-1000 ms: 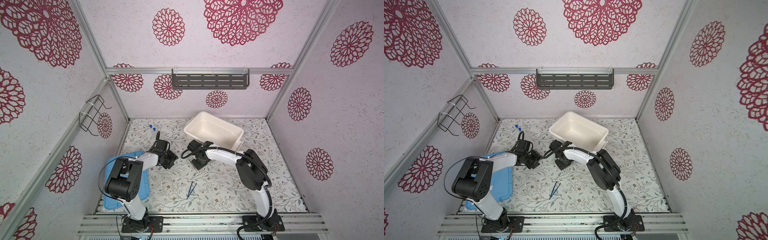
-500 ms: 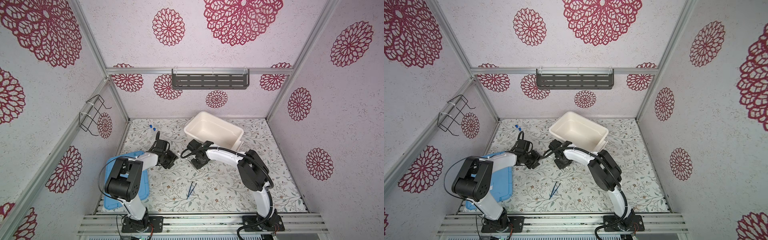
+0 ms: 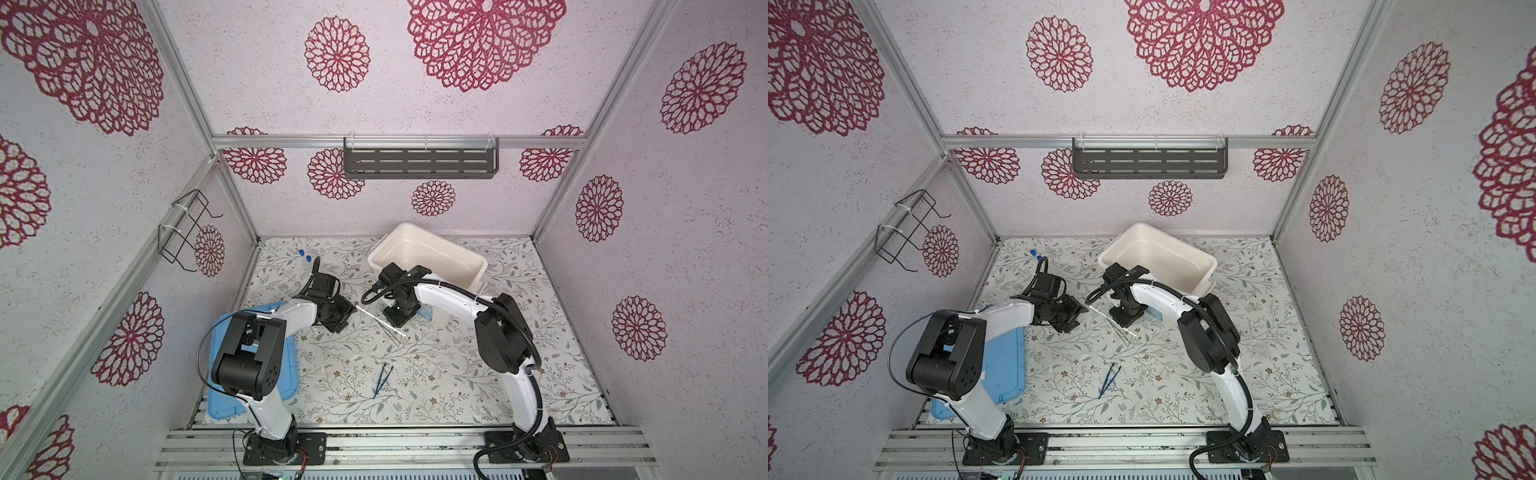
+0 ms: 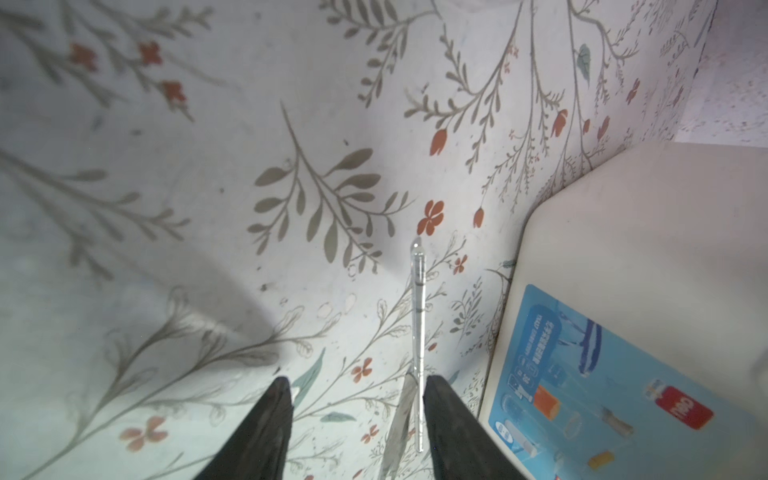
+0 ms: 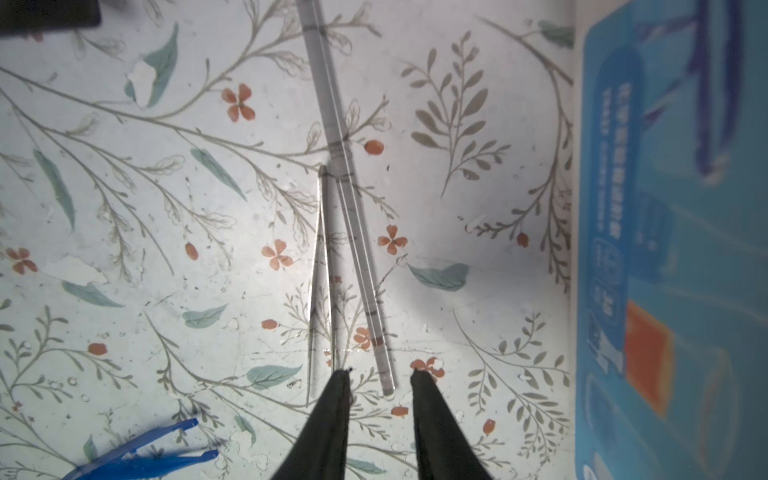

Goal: Organize the chemistry lab equipment
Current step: 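Swing the right gripper over the white tub while the left gripper holds the rod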

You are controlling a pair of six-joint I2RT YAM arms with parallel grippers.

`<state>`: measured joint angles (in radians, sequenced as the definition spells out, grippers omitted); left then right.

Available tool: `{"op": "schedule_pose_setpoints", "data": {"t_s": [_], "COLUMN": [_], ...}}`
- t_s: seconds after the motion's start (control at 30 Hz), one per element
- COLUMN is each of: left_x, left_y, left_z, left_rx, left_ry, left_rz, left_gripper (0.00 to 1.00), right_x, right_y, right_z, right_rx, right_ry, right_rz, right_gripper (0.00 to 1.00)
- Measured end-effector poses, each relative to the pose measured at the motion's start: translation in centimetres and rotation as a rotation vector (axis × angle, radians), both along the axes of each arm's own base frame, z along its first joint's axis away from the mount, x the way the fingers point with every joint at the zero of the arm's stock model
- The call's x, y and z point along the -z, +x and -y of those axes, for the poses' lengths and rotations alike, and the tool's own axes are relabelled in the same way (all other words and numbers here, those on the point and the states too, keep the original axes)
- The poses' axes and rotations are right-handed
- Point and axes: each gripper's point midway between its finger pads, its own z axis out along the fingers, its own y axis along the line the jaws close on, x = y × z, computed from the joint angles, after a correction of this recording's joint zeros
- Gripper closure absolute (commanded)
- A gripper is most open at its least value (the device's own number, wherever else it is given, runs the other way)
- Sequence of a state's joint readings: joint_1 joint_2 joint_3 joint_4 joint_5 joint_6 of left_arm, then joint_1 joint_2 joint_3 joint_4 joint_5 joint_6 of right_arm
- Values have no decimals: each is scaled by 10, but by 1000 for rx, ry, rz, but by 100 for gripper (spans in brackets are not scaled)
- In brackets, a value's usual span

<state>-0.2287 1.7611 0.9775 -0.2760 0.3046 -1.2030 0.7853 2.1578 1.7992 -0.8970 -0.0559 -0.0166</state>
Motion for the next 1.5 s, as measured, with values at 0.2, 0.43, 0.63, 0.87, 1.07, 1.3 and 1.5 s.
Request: {"op": "schedule_pose_setpoints", "data": {"t_s": [0.2,0.43,0.63,0.87,1.07,1.3,1.5], "left_x": [-15,-28,-11,4,2,15,18], "left_y": [18,27,18,23,35,42,48], "left_z": [4,4,7,14,28,42,45], "left_rx": [-4,-10,7,3,-4,-25,-61], "left_ry": [58,271,379,403,394,370,355], "left_rz": [-21,-124,-225,-279,-256,-274,-280], "left_gripper": [50,64,63,63,63,65,81], "right_x": [-12,-117,-198,-219,-226,-238,-249], "right_y": [-8,-7,-13,-13,-13,-16,-18], "right_z": [16,39,73,95,99,102,101], "right_rx": [4,33,68,74,46,17,-16], "right_ry": [-7,139,274,294,290,296,299], "right_rz": [44,330,616,755,800,837,862], "right_gripper": [67,57,53,51,50,49,48]}}
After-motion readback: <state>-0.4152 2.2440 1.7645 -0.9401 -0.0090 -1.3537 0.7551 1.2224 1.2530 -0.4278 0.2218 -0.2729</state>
